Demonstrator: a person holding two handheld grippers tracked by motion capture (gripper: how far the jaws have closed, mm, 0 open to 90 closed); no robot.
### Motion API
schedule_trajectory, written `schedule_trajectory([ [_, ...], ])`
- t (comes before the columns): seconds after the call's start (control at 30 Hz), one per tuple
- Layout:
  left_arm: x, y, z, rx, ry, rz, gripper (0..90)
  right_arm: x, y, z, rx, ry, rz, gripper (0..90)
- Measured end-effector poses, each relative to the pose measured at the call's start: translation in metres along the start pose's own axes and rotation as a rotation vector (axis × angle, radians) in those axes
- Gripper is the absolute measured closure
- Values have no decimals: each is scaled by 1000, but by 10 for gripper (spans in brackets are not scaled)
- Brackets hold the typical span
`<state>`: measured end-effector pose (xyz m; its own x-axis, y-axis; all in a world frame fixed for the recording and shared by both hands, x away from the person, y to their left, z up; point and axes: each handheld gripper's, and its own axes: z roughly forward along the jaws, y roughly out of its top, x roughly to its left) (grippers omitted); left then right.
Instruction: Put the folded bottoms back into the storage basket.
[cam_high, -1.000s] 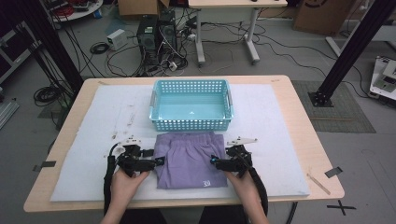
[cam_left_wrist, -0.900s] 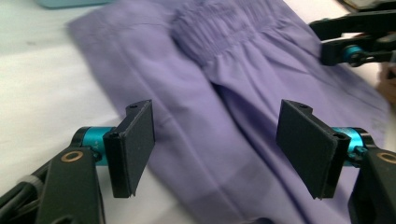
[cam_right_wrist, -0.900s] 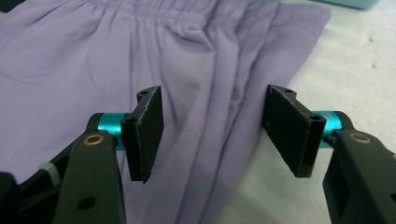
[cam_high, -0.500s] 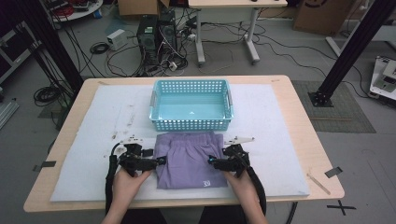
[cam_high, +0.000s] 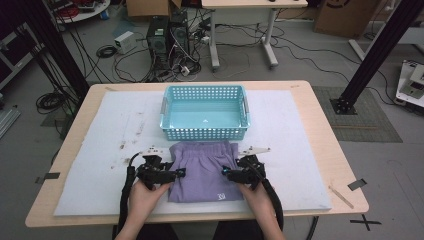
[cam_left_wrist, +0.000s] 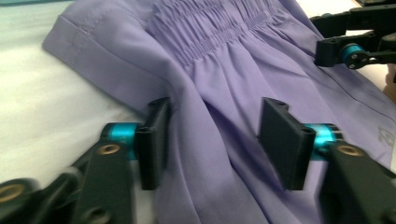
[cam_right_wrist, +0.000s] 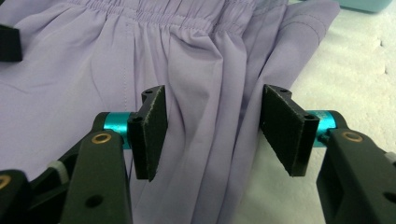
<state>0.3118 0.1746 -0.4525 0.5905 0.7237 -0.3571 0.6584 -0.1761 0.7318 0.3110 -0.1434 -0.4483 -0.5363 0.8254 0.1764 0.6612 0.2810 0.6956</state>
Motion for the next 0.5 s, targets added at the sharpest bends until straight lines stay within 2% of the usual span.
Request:
schedule_trajectory([
  [0.07,1,0,0,2,7,-2,528,0,0,0,-1,2,-16,477],
  [0.1,2,0,-1,1,0,-9,541,-1,0,-1,-4,9,-4,478],
  [0.13,3,0,-1,-2,-14,-24,502,-3,-1,-1,-15,-11,13,435],
  [0.17,2,0,-1,-1,-17,-26,502,-3,-1,-1,-15,-11,13,435],
  [0.23,-2,1,1,5,5,0,463,-3,-1,-1,-14,-19,21,431],
  [0.3,-4,1,2,6,13,4,436,0,1,0,0,-27,8,430],
  [0.37,-7,2,4,5,27,20,440,2,2,1,8,-45,-6,469],
  [0.43,-8,1,5,2,46,34,493,3,1,2,2,-59,-15,514],
  [0.5,-8,1,5,1,51,38,562,3,0,1,-4,-83,-27,603],
])
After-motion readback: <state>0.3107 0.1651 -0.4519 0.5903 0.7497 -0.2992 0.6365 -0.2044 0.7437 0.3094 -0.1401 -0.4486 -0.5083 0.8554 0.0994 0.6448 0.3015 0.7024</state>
